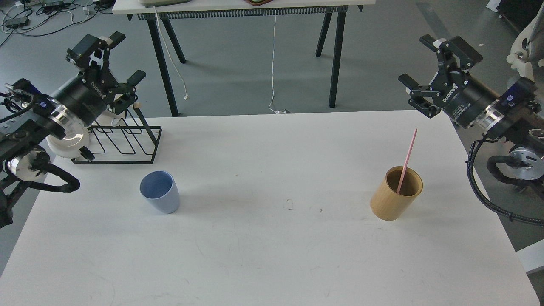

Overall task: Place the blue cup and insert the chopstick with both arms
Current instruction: 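Raise the left gripper away from the wire rack toward the blue cup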

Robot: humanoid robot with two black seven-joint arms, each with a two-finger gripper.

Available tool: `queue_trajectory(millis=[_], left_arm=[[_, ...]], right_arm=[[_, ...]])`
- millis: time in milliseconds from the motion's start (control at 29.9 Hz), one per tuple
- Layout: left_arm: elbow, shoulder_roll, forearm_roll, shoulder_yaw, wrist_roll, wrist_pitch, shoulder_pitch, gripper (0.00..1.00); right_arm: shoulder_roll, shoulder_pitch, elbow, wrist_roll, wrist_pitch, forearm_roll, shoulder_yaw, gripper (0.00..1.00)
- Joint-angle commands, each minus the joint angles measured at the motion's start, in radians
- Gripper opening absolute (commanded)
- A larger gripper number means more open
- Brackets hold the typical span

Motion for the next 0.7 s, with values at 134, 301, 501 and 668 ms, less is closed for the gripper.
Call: queue_trajectory(millis=[134, 301, 501, 668], left_arm=[[-0.01, -0.002, 0.0, -0.005, 0.0, 0.0, -0.008, 1.0], [0.002, 0.007, -0.005, -0.029, 0.0, 0.0, -0.014, 1.0], [0.008, -0.004, -0.006, -0.078, 0.0, 0.0, -0.011, 1.0], [-0.104, 0.093, -0.005, -0.095, 0.0, 0.0, -0.016, 1.0]], right_arm=[[0.0, -0.001, -0.001, 0.0, 0.0, 0.0, 0.0, 0.98], [0.0, -0.001, -0.001, 0.0, 0.0, 0.0, 0.005, 0.98], [-0.001, 0.003, -0.004, 0.0, 0.0, 0.0, 0.028, 0.98], [-0.012, 0.005, -0.005, 0.0, 0.0, 0.0, 0.058, 0.98]])
